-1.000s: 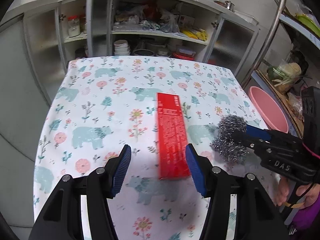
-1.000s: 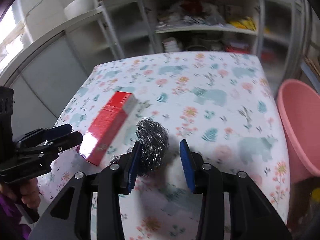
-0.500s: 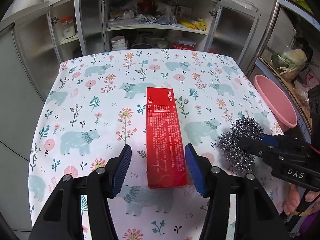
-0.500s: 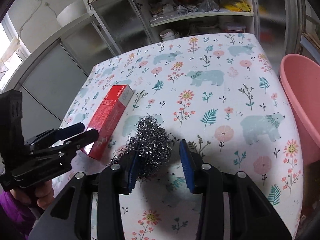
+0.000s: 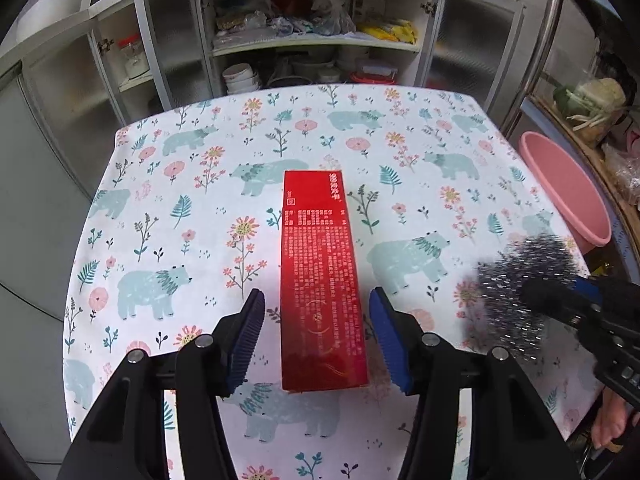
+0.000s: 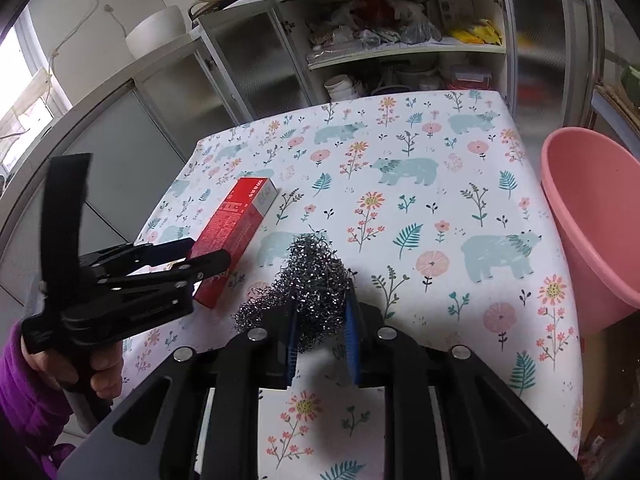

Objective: Collect trash
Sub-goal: 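Grasp the red box with the left tool while the right tool grasps the steel wool, then carry the red box with the left tool while the right tool carries the steel wool to the bucket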

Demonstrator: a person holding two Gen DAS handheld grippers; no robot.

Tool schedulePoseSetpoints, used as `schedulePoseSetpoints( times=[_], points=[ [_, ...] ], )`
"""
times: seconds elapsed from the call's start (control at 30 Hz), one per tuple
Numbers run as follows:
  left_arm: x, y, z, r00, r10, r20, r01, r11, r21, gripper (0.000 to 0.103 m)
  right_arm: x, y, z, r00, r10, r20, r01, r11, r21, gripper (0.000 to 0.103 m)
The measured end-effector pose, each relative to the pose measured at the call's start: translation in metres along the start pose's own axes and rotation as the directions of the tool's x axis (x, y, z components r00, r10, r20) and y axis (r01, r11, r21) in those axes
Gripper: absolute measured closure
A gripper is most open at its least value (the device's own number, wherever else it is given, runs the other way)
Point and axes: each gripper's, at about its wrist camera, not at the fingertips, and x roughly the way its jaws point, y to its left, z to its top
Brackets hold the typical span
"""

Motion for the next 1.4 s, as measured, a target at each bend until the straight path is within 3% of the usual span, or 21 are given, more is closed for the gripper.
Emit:
schedulePoseSetpoints(
  times=[0.07,0.27,0.57,0.97,1.17,1.4],
  points=[
    [0.002,-0.001,-0.001,1.0,0.004,-0.006,-0.004,1.0,0.005,0.064,-0.002,-0.001,-0.002,1.0,0.006,0.005,-0.006,1.0,0.0,0.083],
    [-0.007,-0.007,-0.004,0.999,0.015,0.028,-0.015,1.0,0.012,0.064,-0.006,-0.003,-0.004,1.0,0.017,0.017,-0.017,1.0,-0.002,0.083],
    [-0.037,-0.014,0.004,0.992,-0.035,0.122,0.037,0.999,-0.016,0.065,-0.015,-0.009,-0.004,0.999,0.015,0.045,-0.015,1.0,0.008,0.083],
    [-0.058,-0.042,0.021,0.972,-0.127,0.199,0.125,0.992,0.026,0.065,-0.043,-0.037,0.005,0.99,-0.047,0.134,0.039,0.997,0.061,0.083],
    [-0.057,-0.065,0.036,0.962,-0.181,0.205,0.175,0.983,0.05,0.065,-0.064,-0.066,0.013,0.976,-0.104,0.192,0.082,0.99,0.118,0.083],
    [-0.054,-0.112,0.057,0.945,-0.254,0.206,0.23,0.964,0.133,0.065,-0.095,-0.112,0.02,0.94,-0.22,0.261,0.166,0.963,0.214,0.083]
  ],
)
